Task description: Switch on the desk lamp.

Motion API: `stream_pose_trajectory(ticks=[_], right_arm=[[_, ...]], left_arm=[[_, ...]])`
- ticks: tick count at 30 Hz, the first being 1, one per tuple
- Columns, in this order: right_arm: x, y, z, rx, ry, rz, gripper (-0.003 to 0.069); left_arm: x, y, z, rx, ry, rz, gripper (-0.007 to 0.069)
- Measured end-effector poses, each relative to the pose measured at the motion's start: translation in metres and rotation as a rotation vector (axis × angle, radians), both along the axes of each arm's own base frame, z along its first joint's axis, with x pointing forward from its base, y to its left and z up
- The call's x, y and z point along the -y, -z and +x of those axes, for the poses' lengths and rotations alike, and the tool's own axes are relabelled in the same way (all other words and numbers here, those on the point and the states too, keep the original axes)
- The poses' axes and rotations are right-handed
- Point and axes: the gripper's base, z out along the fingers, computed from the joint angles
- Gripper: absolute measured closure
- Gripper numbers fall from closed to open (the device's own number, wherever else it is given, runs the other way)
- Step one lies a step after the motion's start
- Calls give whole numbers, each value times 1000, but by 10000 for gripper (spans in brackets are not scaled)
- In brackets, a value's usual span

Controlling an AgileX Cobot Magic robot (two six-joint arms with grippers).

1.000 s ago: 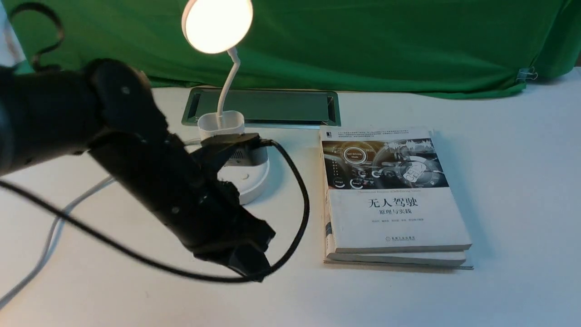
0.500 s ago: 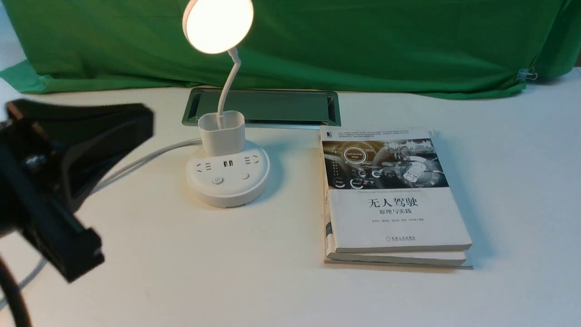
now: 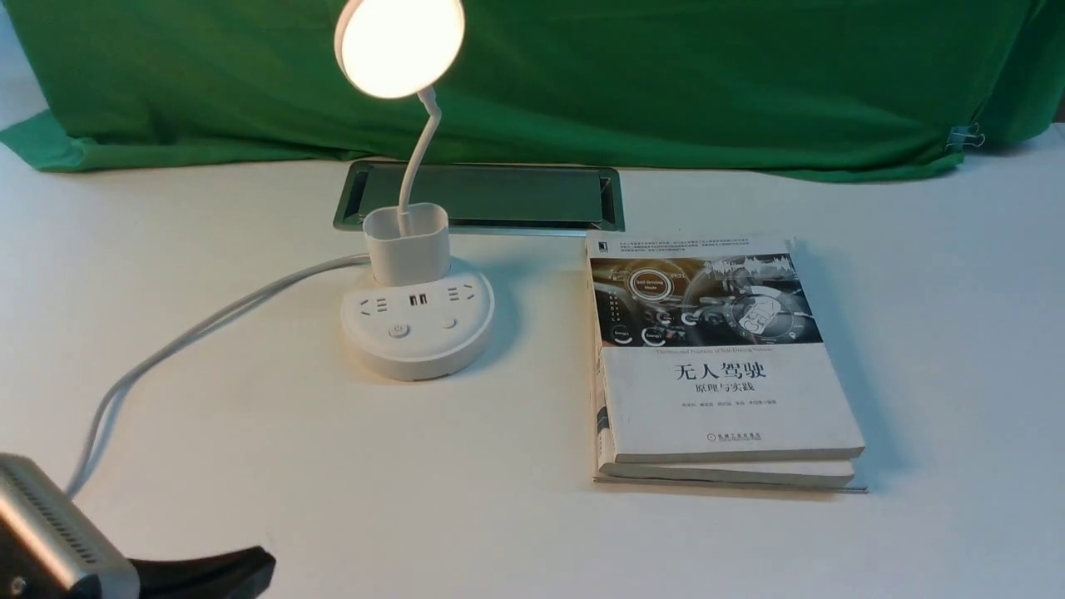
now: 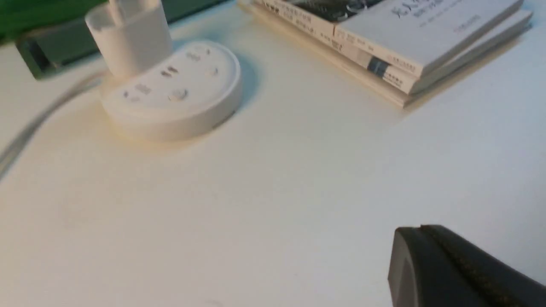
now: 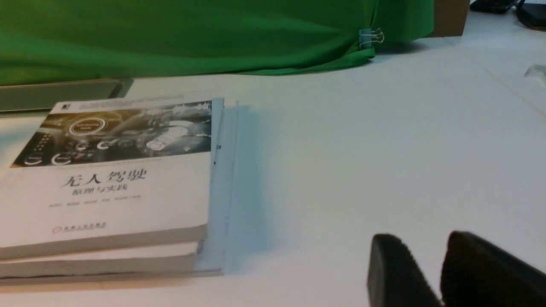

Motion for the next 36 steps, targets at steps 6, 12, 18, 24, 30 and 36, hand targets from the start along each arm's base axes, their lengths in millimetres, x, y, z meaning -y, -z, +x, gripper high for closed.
stream_pose_trajectory(ticks=[6, 12, 18, 24, 30, 36], right_arm=[[0, 0, 0, 0, 0, 0, 418], [0, 0, 0, 0, 0, 0, 418], [0, 0, 0, 0, 0, 0, 418], [0, 0, 0, 1, 0, 0, 418], [0, 0, 0, 0, 0, 0, 418], [0, 0, 0, 0, 0, 0, 418]], left_arm=[[-11, -11, -1, 160, -108, -68, 622], [-31, -25, -15, 457, -241, -152, 622], [-44, -4, -24, 485, -403, -231, 622], [-49, 9, -29, 402, -489, -240, 622], [-47, 25, -30, 210, -496, -236, 622], [-47, 25, -30, 213, -497, -244, 622]])
